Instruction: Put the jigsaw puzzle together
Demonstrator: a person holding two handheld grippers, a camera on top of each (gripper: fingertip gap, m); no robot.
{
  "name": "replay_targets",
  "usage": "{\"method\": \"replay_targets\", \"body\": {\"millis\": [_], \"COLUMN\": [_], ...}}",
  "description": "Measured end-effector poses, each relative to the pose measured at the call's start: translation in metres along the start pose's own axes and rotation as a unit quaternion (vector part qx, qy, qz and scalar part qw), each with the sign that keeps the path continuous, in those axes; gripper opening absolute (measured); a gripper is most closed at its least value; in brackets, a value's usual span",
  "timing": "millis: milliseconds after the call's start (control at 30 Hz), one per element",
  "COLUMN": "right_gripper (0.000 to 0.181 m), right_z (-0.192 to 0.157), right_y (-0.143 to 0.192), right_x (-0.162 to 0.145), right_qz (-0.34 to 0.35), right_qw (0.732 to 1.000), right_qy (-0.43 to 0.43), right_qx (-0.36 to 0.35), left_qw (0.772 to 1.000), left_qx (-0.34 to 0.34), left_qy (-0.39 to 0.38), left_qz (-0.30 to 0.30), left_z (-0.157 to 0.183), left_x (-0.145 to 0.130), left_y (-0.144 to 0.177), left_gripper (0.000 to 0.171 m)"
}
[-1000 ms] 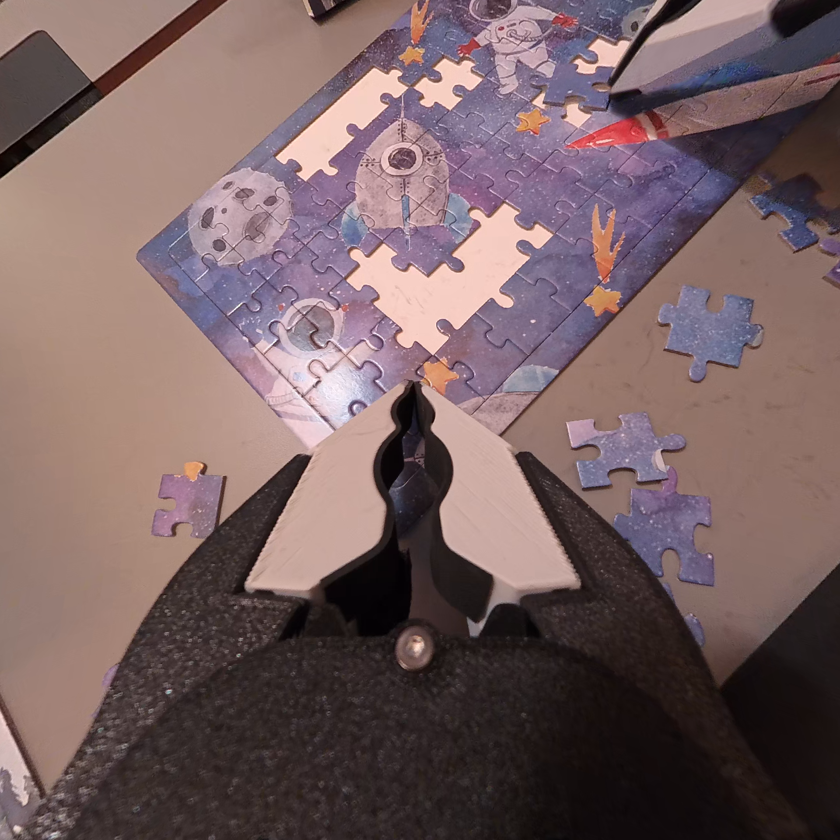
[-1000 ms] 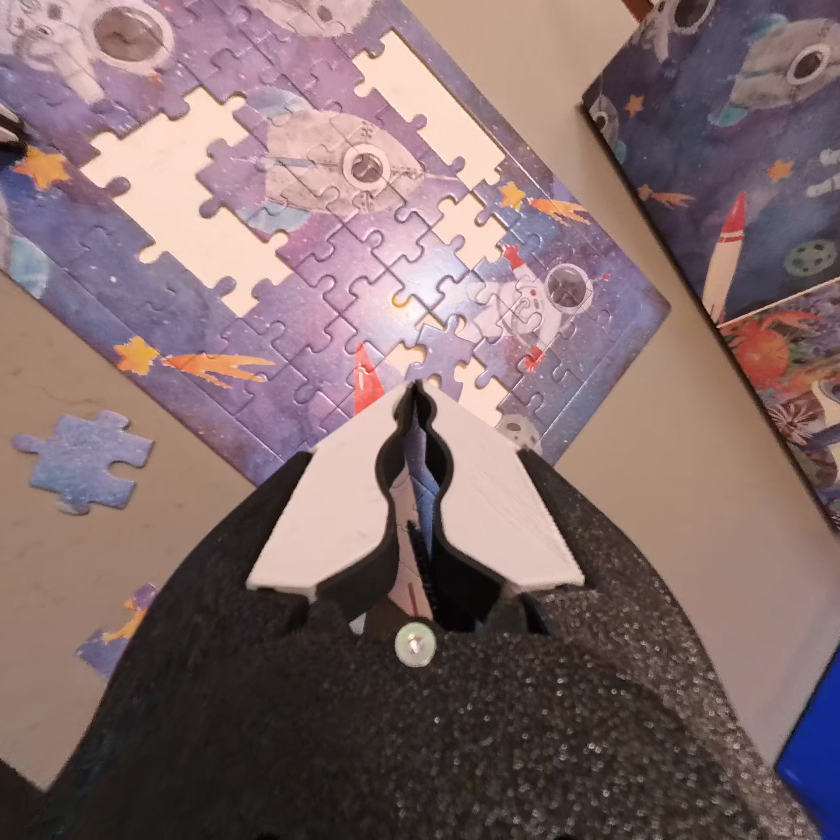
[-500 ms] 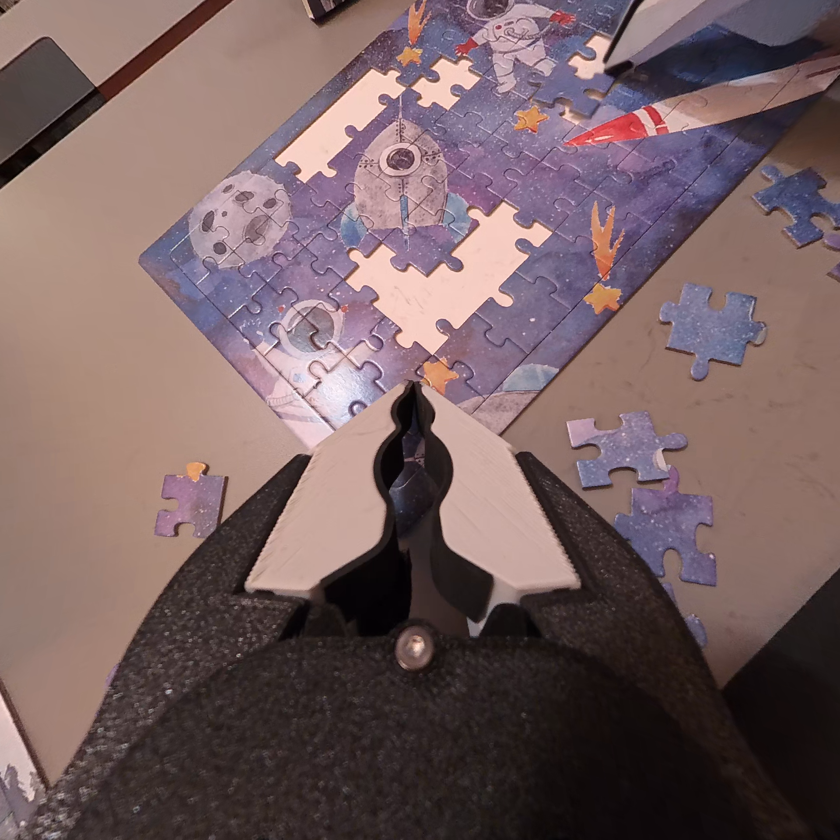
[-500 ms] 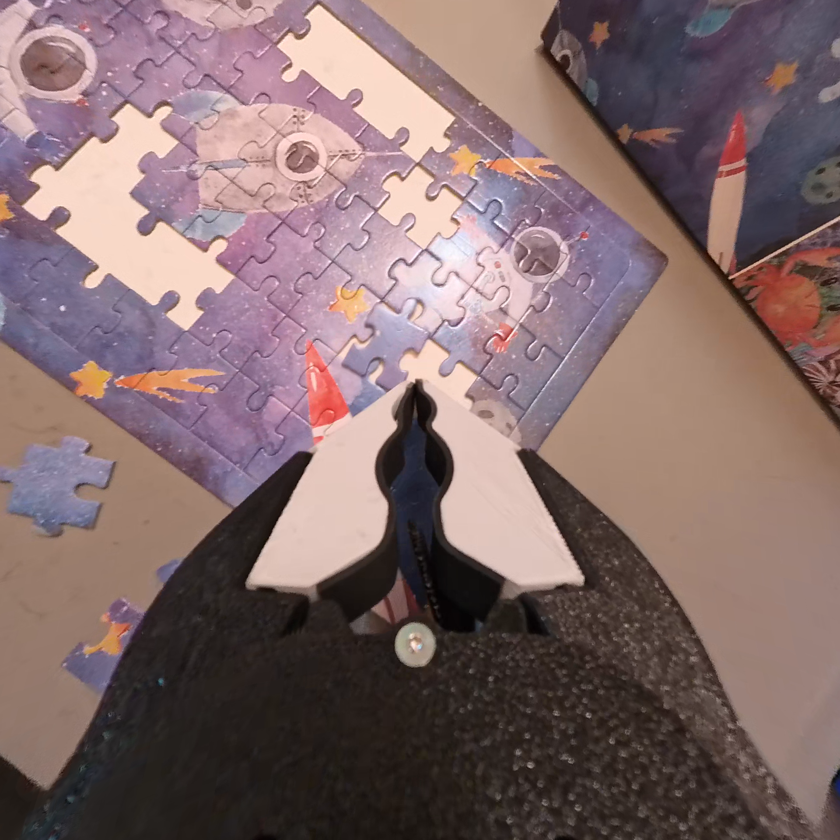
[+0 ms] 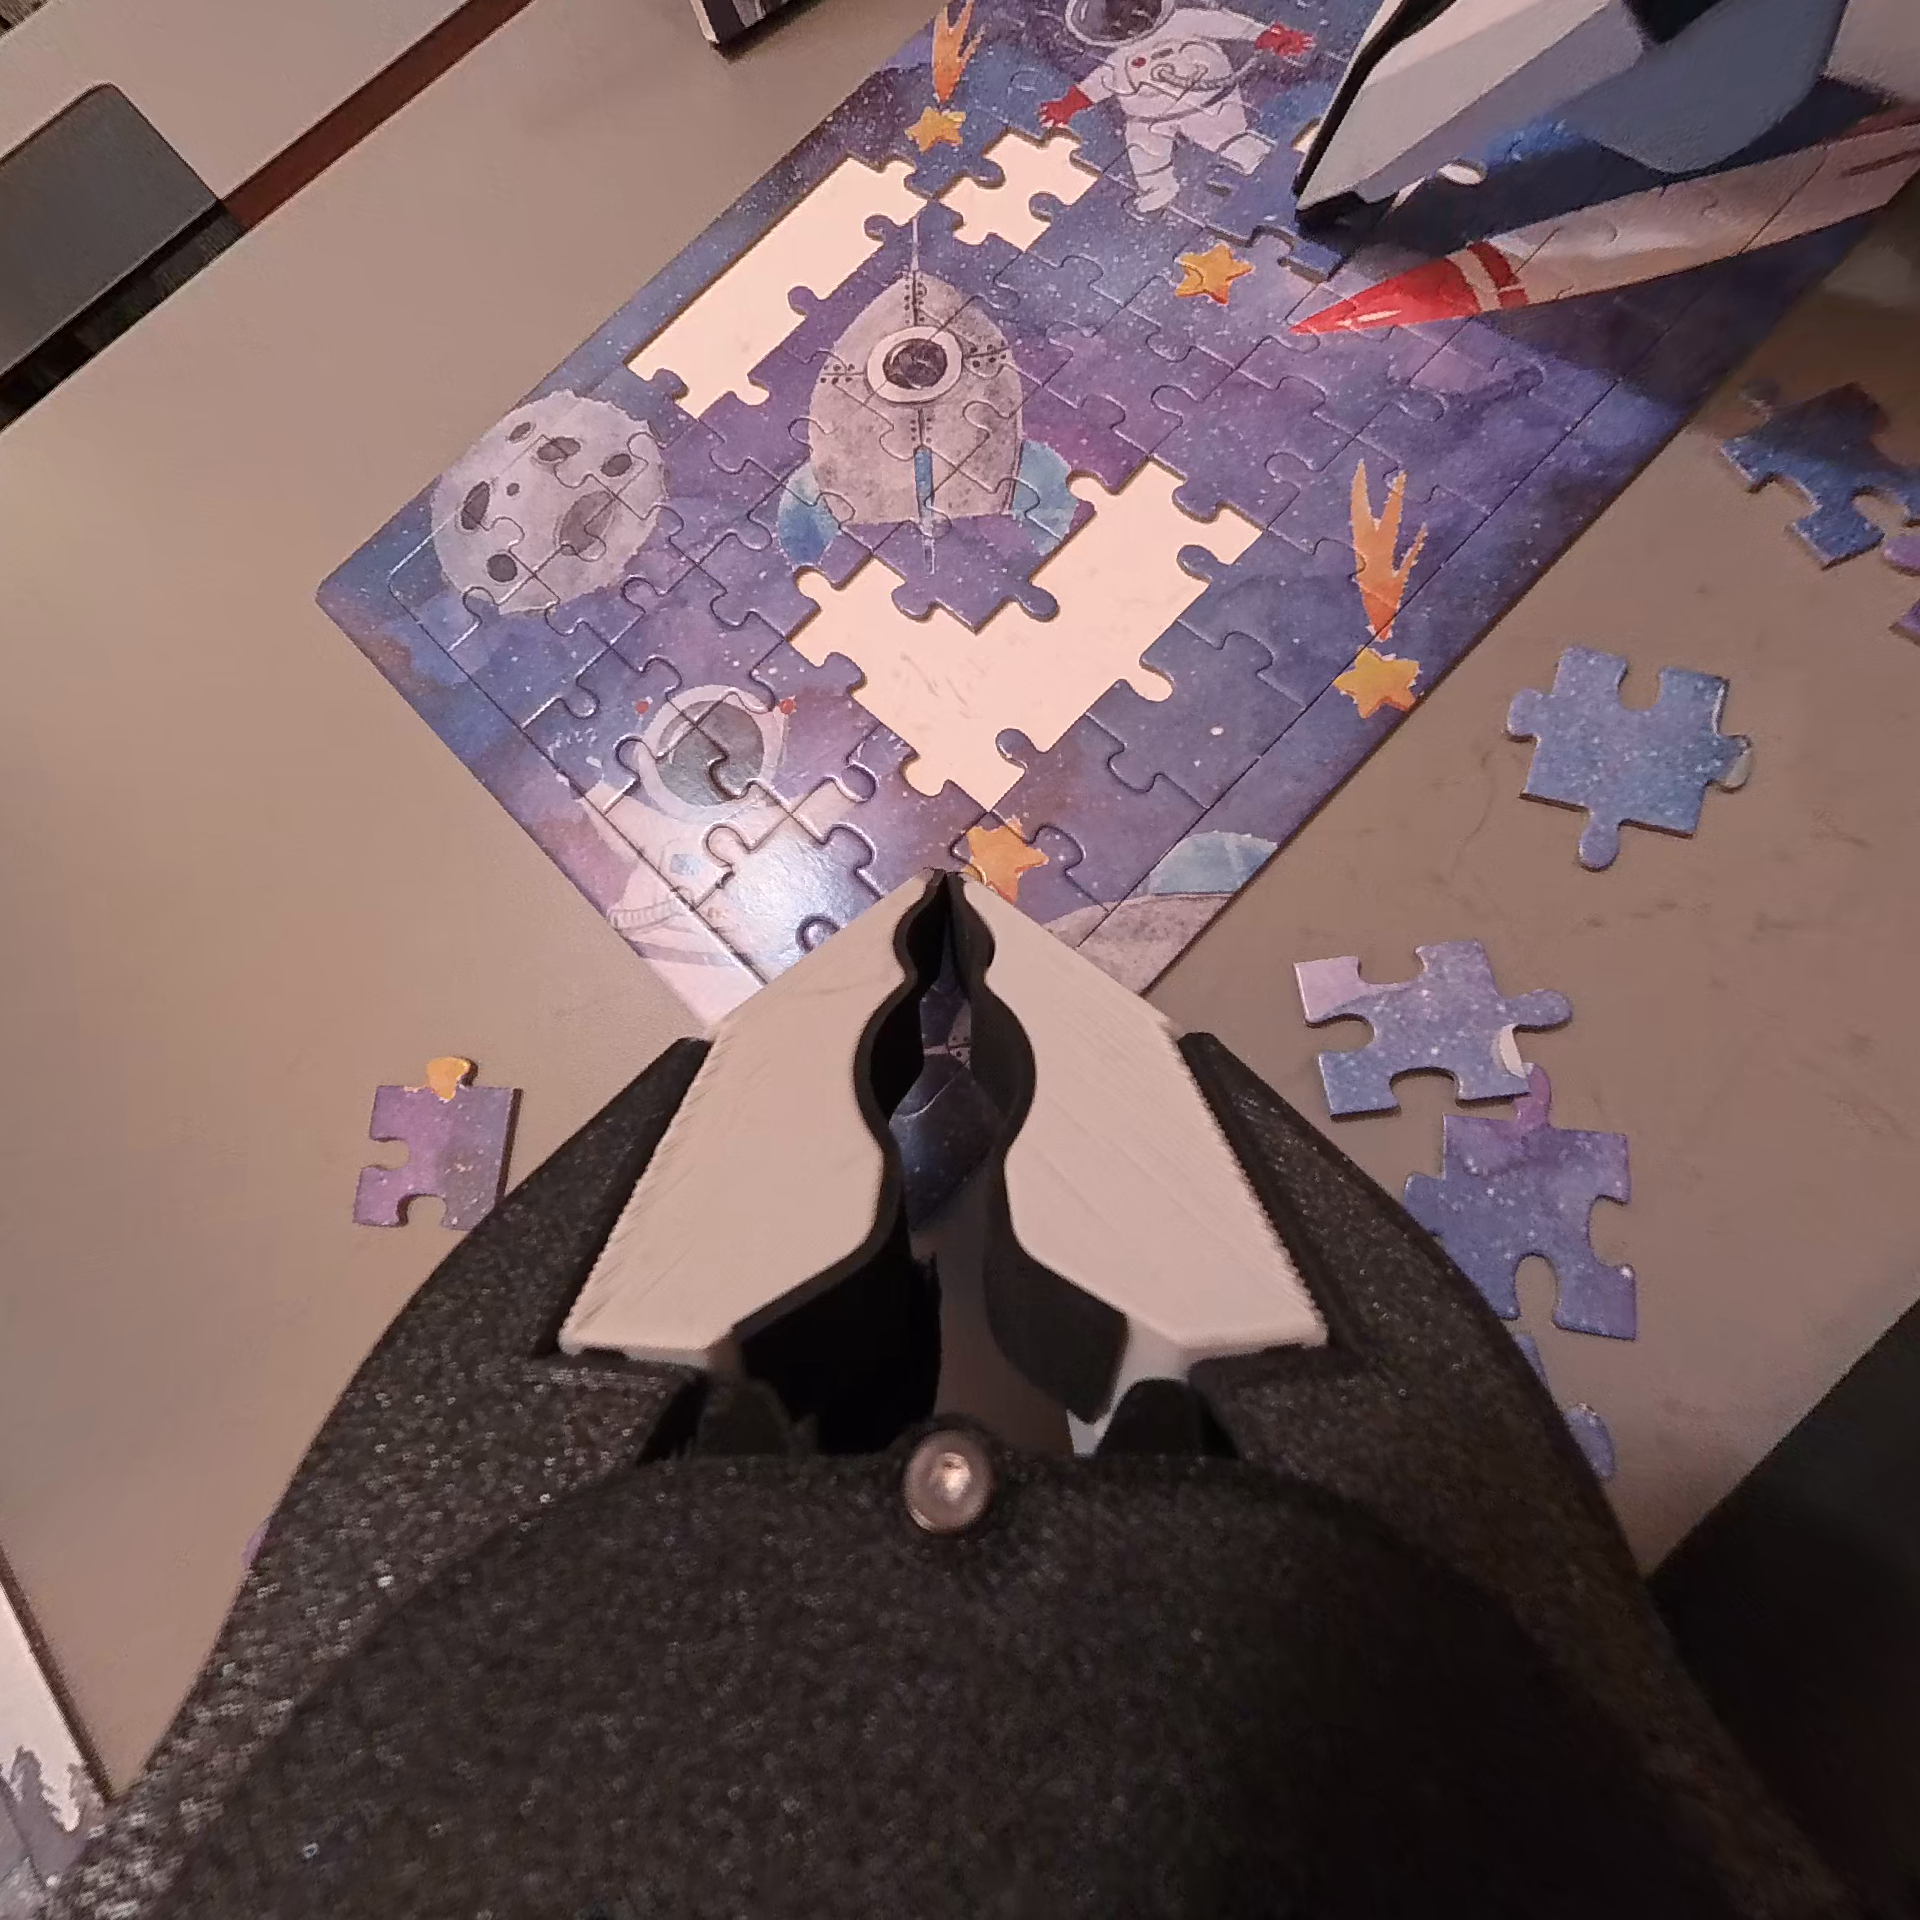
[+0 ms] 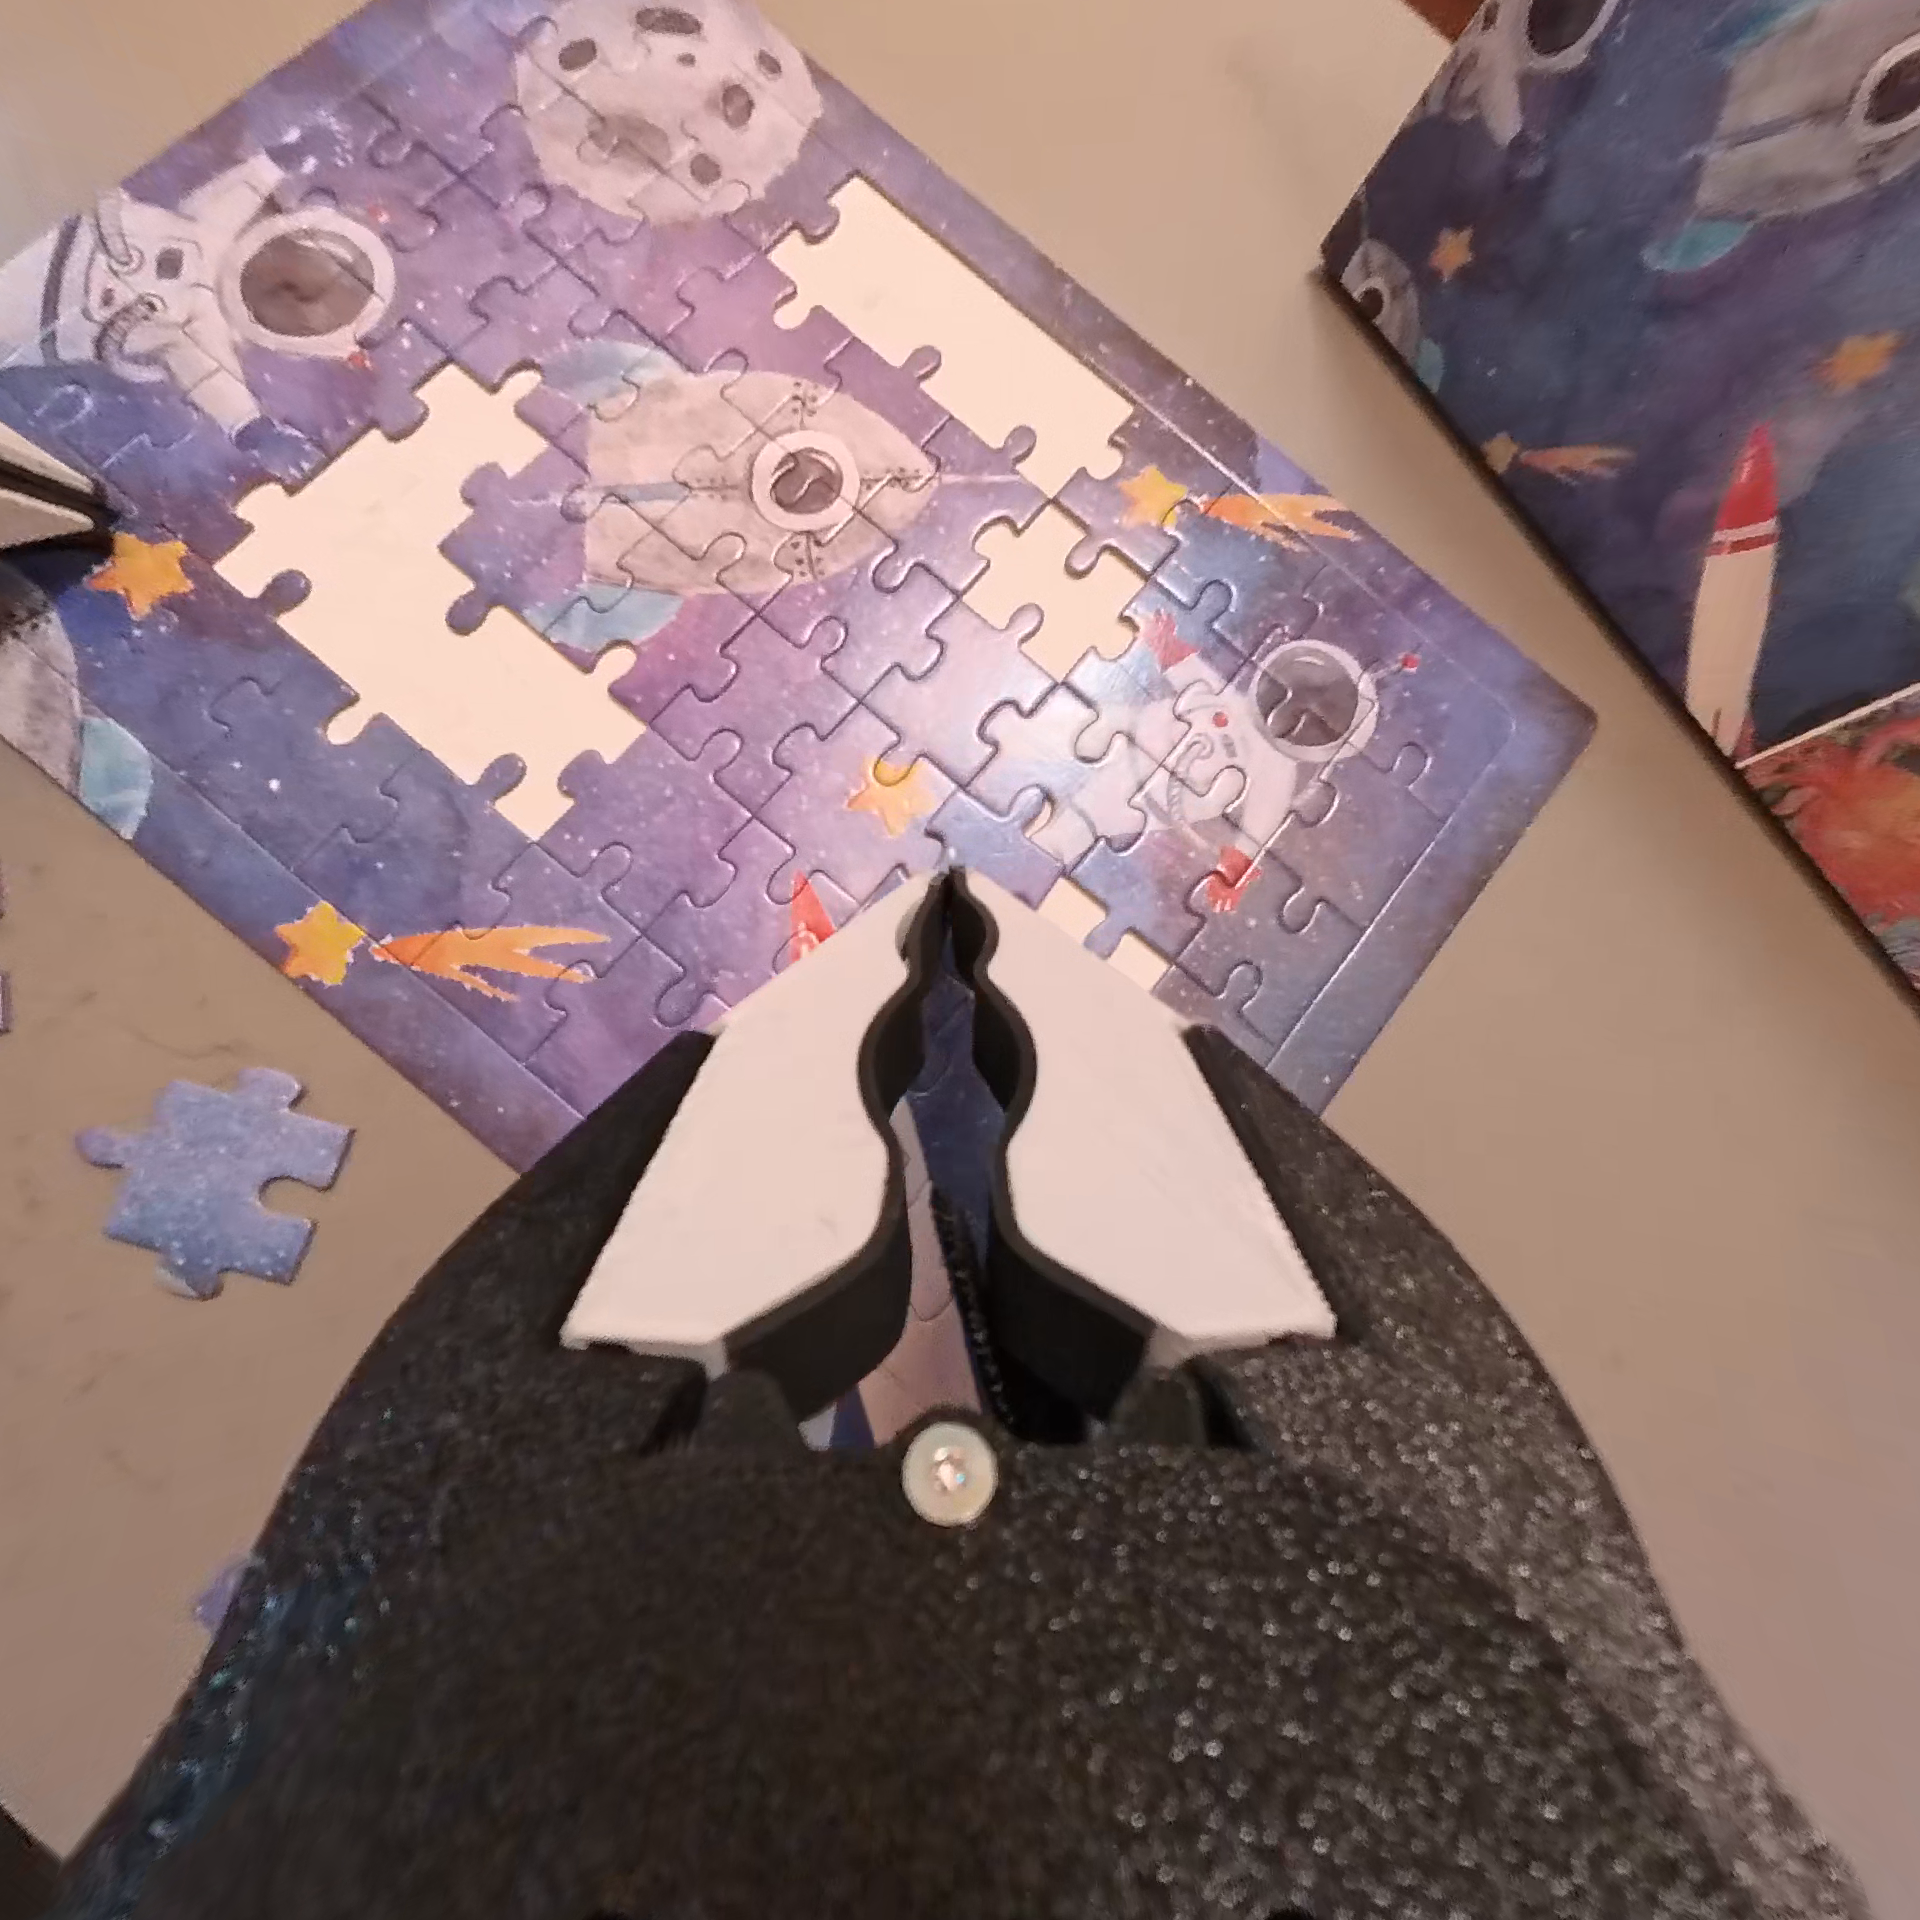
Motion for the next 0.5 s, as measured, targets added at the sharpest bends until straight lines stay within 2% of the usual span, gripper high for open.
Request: {"method": "replay_targets", "body": {"millis": [200,500], "right_gripper": [0.000,0.000], "right_z": [-0.0042,-0.0071], "right_y": [0.0006,-0.0003], "right_x": [0.0005,0.0023], "right_qz": [-0.020,-0.033], "right_qw": [0.995,0.988], "right_qy": [-0.087,-0.134], "right_qx": [-0.032,-0.072], "left_qw": [1.000,1.000], "left_qx": [-0.001,-0.001], "left_qy": [0.001,0.001], "left_qz": [0.000,0.000], "left_z": [-0.0001,0.0000], "left_x": [0.0000,-0.0001], "left_y": [-0.0001,-0.0002], "left_gripper": [0.000,0.000]}}
Point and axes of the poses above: each gripper's, where its closed fingertips meet, y back along the fingers, x out of its top, z = x × y across the jaws, the point moved 6 cm from there along y, back along the fingers, and after that the axes turned 7 degrees about -y, right-handed, at the moved point
